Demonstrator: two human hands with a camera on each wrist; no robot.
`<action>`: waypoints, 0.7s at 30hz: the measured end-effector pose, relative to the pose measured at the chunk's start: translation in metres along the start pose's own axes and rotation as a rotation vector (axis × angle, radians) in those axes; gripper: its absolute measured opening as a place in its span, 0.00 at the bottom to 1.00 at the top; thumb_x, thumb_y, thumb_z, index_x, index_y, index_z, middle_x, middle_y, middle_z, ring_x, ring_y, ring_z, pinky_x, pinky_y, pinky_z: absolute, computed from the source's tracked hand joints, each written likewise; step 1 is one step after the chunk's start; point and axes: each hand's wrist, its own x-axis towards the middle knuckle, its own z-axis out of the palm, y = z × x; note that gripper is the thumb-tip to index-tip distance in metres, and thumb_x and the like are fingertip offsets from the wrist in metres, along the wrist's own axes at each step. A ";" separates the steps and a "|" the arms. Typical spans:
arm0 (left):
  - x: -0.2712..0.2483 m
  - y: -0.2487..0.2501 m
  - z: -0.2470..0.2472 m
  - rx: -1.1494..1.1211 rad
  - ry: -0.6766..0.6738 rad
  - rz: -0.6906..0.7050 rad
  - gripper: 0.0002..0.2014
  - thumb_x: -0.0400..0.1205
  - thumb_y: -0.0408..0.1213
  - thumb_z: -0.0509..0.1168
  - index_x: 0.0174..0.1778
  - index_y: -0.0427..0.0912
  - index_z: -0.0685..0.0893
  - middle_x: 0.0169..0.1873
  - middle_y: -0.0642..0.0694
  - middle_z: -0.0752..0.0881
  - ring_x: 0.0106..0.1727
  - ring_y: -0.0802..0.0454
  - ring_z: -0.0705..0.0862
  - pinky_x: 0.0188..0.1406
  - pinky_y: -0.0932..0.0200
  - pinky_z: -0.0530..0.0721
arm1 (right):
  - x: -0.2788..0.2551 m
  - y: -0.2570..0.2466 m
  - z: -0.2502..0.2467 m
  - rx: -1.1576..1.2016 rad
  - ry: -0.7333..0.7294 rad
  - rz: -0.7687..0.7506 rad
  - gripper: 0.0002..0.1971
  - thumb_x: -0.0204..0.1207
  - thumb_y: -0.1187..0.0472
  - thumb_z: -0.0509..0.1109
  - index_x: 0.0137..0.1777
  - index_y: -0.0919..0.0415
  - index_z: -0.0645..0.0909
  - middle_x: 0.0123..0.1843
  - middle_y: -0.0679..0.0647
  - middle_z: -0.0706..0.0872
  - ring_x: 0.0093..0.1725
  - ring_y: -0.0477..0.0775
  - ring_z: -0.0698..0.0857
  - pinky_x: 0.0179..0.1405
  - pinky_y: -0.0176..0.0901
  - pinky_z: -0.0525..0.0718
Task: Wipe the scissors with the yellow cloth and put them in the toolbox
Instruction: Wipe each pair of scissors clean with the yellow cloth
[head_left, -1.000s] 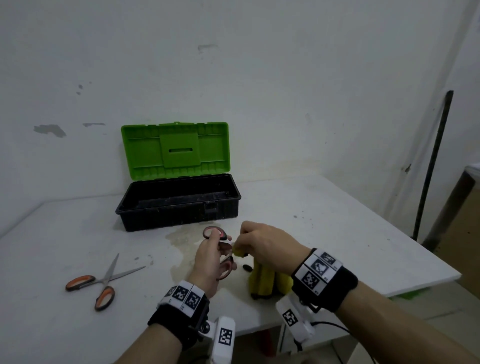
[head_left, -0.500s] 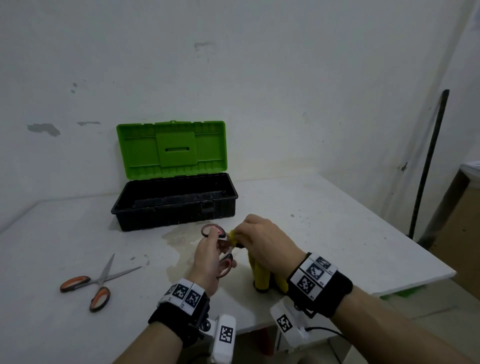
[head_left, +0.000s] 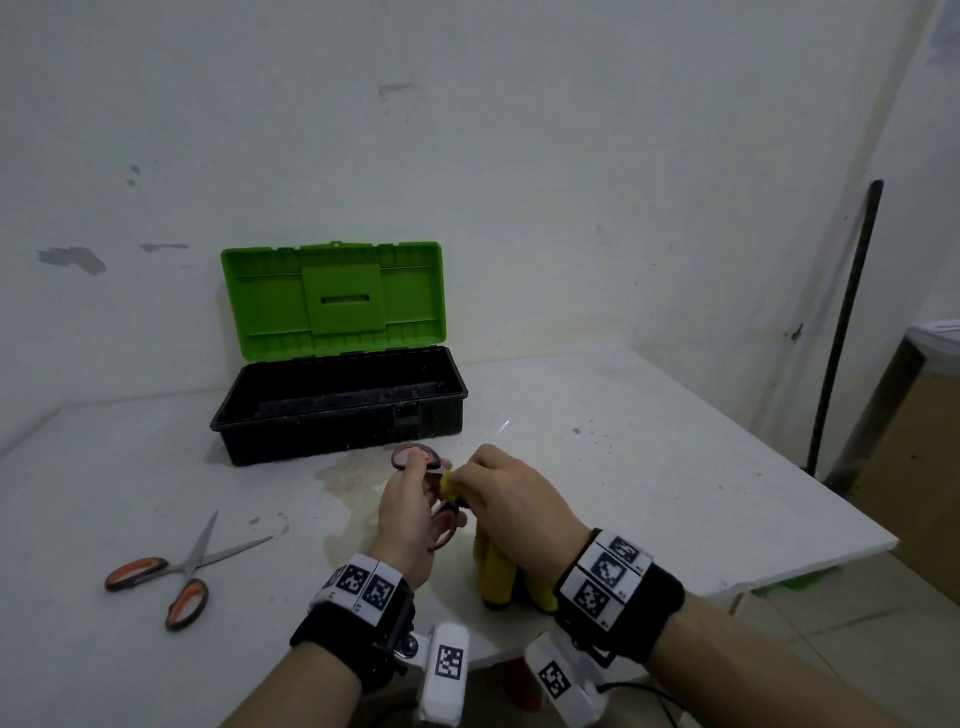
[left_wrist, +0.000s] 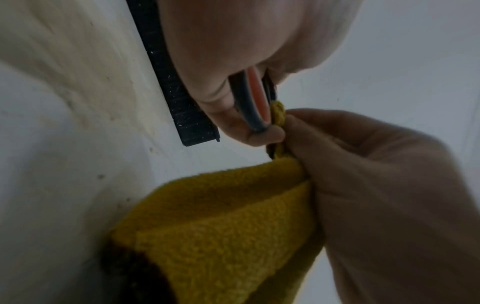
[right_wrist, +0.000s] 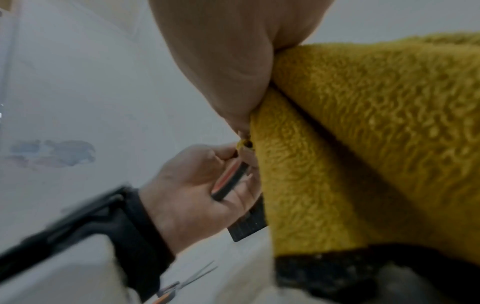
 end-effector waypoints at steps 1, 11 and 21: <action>0.001 0.000 0.000 -0.009 0.003 -0.003 0.23 0.91 0.49 0.55 0.56 0.30 0.82 0.41 0.31 0.85 0.34 0.41 0.83 0.24 0.53 0.82 | 0.000 0.002 0.001 0.008 -0.004 0.007 0.09 0.83 0.63 0.64 0.57 0.57 0.84 0.55 0.53 0.79 0.48 0.55 0.82 0.46 0.48 0.84; 0.011 0.014 -0.014 -0.046 0.126 0.034 0.20 0.91 0.50 0.56 0.46 0.36 0.82 0.33 0.43 0.84 0.19 0.49 0.79 0.21 0.58 0.79 | -0.010 0.052 -0.006 0.010 0.024 0.240 0.09 0.83 0.64 0.62 0.44 0.55 0.82 0.48 0.50 0.76 0.41 0.55 0.81 0.43 0.52 0.84; 0.031 0.032 -0.014 -0.031 0.182 0.070 0.22 0.90 0.51 0.54 0.49 0.36 0.84 0.37 0.40 0.86 0.19 0.48 0.81 0.28 0.55 0.80 | 0.040 0.101 -0.037 0.138 0.284 0.343 0.08 0.83 0.62 0.66 0.49 0.56 0.87 0.47 0.51 0.79 0.44 0.52 0.80 0.44 0.42 0.81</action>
